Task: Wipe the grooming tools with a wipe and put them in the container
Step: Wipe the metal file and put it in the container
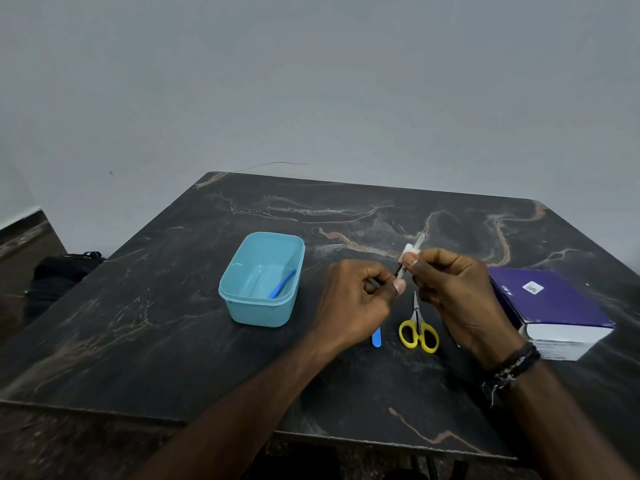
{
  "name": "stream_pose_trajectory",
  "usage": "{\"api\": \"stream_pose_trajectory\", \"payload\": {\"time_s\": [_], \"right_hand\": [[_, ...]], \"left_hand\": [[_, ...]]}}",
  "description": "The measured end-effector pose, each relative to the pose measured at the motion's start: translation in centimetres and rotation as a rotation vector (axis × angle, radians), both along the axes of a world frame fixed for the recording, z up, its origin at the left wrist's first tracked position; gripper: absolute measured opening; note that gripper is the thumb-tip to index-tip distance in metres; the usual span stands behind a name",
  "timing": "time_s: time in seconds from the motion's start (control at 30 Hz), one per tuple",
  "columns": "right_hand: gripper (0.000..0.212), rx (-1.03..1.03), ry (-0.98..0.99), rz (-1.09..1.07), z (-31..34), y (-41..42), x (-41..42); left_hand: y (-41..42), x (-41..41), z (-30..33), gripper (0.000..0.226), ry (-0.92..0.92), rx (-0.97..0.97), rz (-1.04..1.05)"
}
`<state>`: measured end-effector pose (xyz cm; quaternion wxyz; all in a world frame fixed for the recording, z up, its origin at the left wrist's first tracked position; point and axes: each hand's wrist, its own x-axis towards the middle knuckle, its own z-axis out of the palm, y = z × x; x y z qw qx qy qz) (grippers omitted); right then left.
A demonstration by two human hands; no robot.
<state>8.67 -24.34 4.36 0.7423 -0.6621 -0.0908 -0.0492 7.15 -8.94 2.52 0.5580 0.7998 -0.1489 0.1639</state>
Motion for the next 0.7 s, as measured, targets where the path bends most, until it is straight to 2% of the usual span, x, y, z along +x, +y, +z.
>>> {"api": "stream_pose_trajectory", "payload": {"time_s": [0.13,0.33,0.47,0.53,0.7], "right_hand": [[0.044,0.068,-0.042,-0.086,-0.07,-0.46,0.33],[0.049,-0.071,0.017,0.032,0.01,0.33,-0.20],[0.030,0.042,0.004,-0.082,0.33,0.09,-0.15],[0.027,0.095,0.000,-0.112,0.38,-0.11,0.02],[0.029,-0.049,0.043,-0.010,0.07,0.33,-0.25]], "left_hand": [[-0.22,-0.03,-0.12,0.014,0.007,0.032,-0.025],[-0.02,0.29,-0.35,0.012,0.020,-0.023,0.008],[-0.25,0.01,-0.20,0.015,0.014,0.017,-0.018],[-0.42,-0.06,-0.31,0.014,0.022,0.028,-0.023],[-0.11,0.02,-0.23,0.013,0.048,-0.041,0.001]]}}
